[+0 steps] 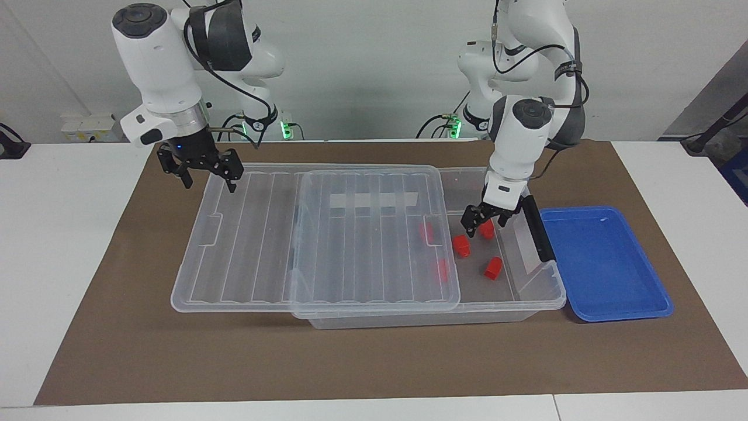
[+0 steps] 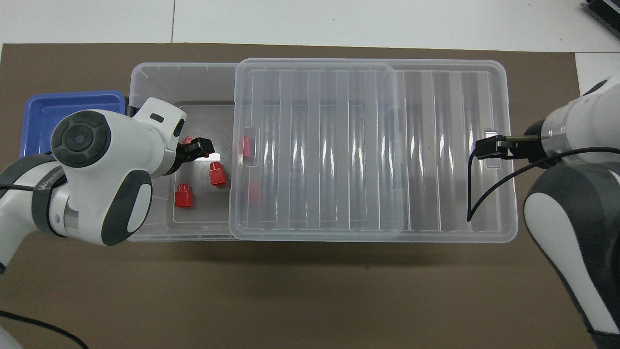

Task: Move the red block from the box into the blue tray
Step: 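Reach the left gripper into the box to a red block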

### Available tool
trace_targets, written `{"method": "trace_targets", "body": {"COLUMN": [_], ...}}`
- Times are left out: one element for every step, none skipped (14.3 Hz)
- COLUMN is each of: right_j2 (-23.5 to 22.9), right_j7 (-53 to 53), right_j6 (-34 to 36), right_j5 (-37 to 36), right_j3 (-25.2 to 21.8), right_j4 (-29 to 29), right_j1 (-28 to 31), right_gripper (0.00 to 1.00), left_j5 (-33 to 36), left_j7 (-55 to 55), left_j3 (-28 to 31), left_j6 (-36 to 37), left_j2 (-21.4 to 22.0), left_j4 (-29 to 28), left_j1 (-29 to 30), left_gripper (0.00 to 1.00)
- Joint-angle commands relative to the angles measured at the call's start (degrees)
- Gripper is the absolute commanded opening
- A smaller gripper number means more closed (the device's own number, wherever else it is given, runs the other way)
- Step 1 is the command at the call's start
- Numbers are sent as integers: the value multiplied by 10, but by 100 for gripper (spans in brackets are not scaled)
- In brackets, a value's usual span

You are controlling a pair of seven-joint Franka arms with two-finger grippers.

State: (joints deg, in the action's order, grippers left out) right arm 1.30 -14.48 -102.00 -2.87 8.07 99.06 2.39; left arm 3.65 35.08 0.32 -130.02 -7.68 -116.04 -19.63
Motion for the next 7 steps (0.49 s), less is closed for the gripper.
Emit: {"method": "trace_targets", "body": {"right_j2": [9,7,5,-1,-9,-12,-16], "right_j7": [-13,-13,-13,-13,-13,-10,-6], "right_j6": [40,58,77,94,107,118,132], "right_j5": [9,9,9,9,9,4,0], "right_j3": [5,5,5,5,5,5,5], "right_j4": [-24,-36,-52,-68,-84,-99,-107], "right_j1": [6,7,10,11,14,17,17], "right_gripper": [100,100,100,100,100,100,100], "left_j5": [52,53,53,53,53,53,53], "left_j7": [62,78,82,82,80,79,79], "left_j3": [10,10,10,10,10,9,9], "left_j6": [-53,-67,-81,-85,-86,-87,-88], "left_j2": [-53,-67,-74,-78,-79,-81,-81], "left_j4": [-4,-3,-4,-4,-5,-6,-8], "left_j1": [-31,-33,-37,-38,-38,-37,-36], "left_gripper": [100,100,100,100,100,100,100]}}
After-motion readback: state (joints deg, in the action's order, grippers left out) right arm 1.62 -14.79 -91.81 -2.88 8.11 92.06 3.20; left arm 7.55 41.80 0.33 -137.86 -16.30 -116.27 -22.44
